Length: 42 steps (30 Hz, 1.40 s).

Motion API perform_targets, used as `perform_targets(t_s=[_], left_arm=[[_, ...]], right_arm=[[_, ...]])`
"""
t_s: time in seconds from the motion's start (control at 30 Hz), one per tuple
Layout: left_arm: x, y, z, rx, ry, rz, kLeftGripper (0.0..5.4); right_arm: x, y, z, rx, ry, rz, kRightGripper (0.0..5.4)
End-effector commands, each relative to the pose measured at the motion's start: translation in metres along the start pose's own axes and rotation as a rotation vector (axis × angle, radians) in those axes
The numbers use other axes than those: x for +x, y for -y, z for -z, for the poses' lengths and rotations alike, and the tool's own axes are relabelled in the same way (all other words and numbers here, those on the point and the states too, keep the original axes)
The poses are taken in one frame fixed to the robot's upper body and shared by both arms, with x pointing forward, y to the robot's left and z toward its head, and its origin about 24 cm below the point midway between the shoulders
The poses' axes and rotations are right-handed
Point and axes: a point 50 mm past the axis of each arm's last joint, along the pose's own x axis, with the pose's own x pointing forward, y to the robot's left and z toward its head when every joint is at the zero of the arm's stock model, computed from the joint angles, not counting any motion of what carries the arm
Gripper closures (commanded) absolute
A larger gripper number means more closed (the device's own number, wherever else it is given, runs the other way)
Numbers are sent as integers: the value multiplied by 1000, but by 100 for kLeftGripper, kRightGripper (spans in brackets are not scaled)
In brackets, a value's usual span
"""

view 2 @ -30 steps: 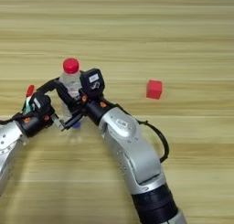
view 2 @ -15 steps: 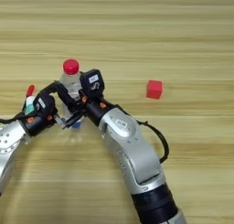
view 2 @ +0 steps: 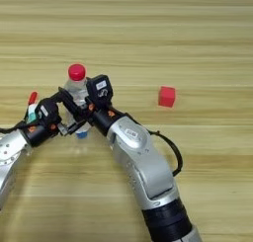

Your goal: Move the objects on the table

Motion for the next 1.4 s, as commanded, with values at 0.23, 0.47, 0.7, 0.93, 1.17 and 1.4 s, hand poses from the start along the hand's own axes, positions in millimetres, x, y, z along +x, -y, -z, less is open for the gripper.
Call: perform_targets(t_s=[0.23,0.47,0.7,0.93,1.17,1.4], left_arm=[[1,-4,0,16,-8,7,197],[1,-5,0,18,-6,-1,197],[1,-6,0,19,-7,-8,220],[1,-7,0,20,-6,-10,225],[1,-14,-4,17,19,-57,225],[0,-28,-15,8,88,-157,225]], right_arm=[[3,0,-8,-20,50,-12,230],[3,-1,-9,-18,58,-18,190],[1,-3,-22,-37,158,-30,92],[-3,-4,-34,-52,256,-24,18],[-6,11,-49,-103,363,87,0],[-15,49,-61,-169,434,322,0]])
